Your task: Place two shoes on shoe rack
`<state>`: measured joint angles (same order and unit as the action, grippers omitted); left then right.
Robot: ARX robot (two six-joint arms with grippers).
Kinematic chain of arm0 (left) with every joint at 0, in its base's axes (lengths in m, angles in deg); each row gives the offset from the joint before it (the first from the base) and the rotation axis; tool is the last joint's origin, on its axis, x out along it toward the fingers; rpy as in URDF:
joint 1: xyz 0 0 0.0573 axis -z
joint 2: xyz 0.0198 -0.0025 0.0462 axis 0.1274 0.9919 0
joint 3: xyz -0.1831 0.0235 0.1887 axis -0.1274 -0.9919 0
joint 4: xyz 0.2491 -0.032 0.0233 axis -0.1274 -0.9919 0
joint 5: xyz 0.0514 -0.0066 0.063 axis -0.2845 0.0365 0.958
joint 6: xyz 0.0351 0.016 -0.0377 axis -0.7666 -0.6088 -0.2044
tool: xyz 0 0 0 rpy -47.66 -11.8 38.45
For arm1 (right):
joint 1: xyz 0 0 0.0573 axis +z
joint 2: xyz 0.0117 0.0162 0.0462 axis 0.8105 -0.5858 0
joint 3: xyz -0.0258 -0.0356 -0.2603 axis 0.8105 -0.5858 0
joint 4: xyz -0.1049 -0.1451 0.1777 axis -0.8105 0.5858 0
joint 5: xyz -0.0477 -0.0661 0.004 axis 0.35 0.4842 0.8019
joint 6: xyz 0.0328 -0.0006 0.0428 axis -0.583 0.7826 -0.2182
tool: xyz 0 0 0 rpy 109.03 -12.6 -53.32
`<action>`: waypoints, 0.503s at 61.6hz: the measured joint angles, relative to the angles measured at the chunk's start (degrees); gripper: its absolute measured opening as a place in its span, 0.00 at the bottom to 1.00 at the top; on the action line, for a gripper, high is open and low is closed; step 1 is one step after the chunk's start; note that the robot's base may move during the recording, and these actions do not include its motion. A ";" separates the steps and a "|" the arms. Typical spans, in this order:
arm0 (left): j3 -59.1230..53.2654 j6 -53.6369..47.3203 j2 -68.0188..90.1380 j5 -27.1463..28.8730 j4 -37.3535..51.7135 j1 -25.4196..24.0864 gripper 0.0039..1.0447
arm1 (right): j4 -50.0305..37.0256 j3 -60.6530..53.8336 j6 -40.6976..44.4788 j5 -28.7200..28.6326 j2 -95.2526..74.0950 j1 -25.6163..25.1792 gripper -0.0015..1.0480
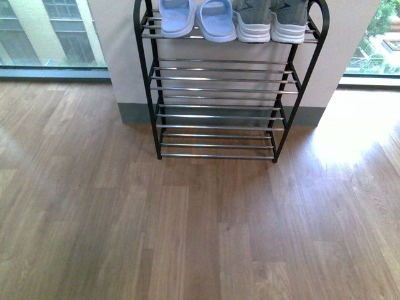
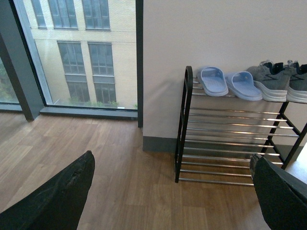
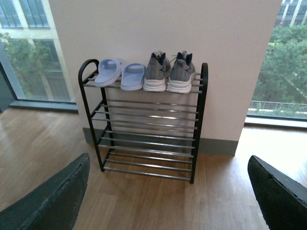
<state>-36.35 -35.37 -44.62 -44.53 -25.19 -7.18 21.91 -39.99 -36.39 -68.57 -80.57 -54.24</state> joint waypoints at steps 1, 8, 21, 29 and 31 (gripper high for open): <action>0.00 0.00 0.00 0.00 0.00 0.00 0.91 | 0.00 0.00 0.00 0.00 -0.02 0.00 0.91; 0.00 0.00 0.00 0.00 0.00 0.00 0.91 | 0.00 0.00 0.00 0.00 0.00 0.00 0.91; 0.00 0.00 0.00 0.00 0.00 0.00 0.91 | 0.00 0.00 0.00 0.00 -0.02 0.00 0.91; 0.00 0.00 0.00 0.00 0.00 0.00 0.91 | 0.00 0.00 0.00 0.00 -0.02 0.00 0.91; 0.00 0.00 0.00 0.00 -0.02 0.00 0.91 | 0.00 0.00 0.00 0.00 0.00 0.00 0.91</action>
<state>-36.35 -35.37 -44.62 -44.53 -25.21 -7.18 21.91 -39.99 -36.39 -68.57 -80.57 -54.24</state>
